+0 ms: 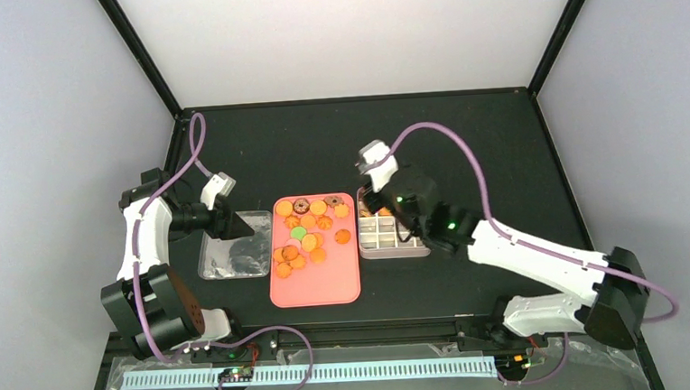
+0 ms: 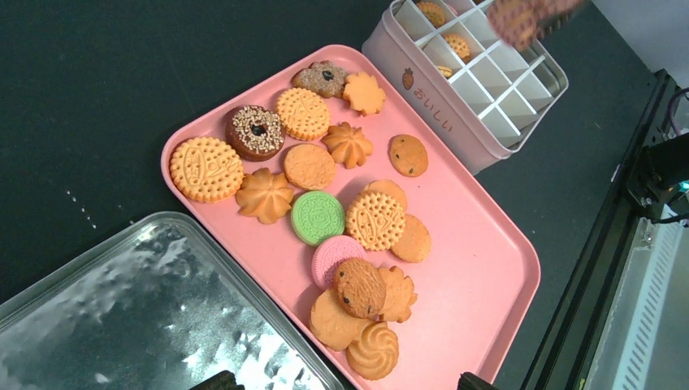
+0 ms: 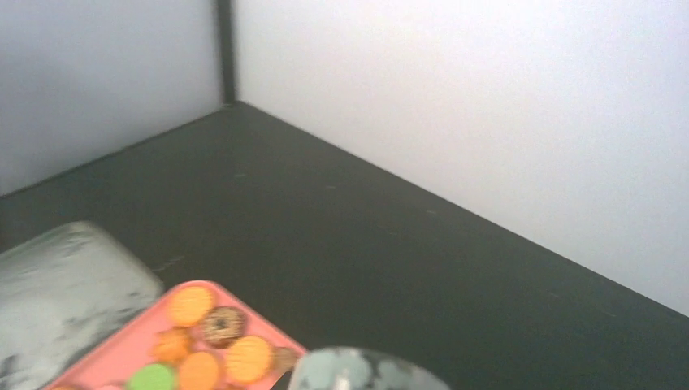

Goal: Pack the cookies
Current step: Pick up the fake cookies from the plate, then place the fake cookies in the empty pocket of the box.

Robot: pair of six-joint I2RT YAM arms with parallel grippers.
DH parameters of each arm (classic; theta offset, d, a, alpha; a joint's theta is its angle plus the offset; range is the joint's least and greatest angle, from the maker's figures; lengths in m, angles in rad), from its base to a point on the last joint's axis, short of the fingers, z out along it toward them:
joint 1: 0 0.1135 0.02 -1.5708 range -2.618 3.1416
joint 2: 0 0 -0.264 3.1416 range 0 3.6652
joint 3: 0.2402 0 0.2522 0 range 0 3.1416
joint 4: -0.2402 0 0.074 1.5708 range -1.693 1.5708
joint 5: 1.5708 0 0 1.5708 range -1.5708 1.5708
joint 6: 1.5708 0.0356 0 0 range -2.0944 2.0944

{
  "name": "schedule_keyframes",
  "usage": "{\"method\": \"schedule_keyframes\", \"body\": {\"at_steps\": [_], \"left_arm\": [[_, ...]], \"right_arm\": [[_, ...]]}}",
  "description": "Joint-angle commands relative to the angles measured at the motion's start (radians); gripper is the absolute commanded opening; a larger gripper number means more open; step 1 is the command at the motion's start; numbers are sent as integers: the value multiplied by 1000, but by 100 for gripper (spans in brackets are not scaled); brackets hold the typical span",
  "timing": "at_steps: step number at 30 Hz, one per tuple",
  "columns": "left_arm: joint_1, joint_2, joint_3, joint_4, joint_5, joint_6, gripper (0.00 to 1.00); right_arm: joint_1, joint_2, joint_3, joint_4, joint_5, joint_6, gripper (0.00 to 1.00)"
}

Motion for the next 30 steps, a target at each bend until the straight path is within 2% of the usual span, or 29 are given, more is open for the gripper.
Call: {"method": "schedule_keyframes", "body": {"at_steps": [1,5,11,18,22,30], "left_arm": [[7,-16,9,-17,34,33,71],[7,-11,12,-19,38,33,71],[7,-11,20,-29,37,38,71],[8,-9,15,-31,37,44,71],[7,-7,14,-29,34,47,71],[7,-6,9,-28,31,50,71]], "right_arm": [[-116,-93,-63,-14,33,-6,1],[-185,-130,-116,-20,40,15,1],[-203,-132,-160,-11,43,42,5],[-205,-118,-178,1,41,52,14],[-204,-109,-180,7,39,48,24],[-214,-91,-170,31,40,28,29]]}}
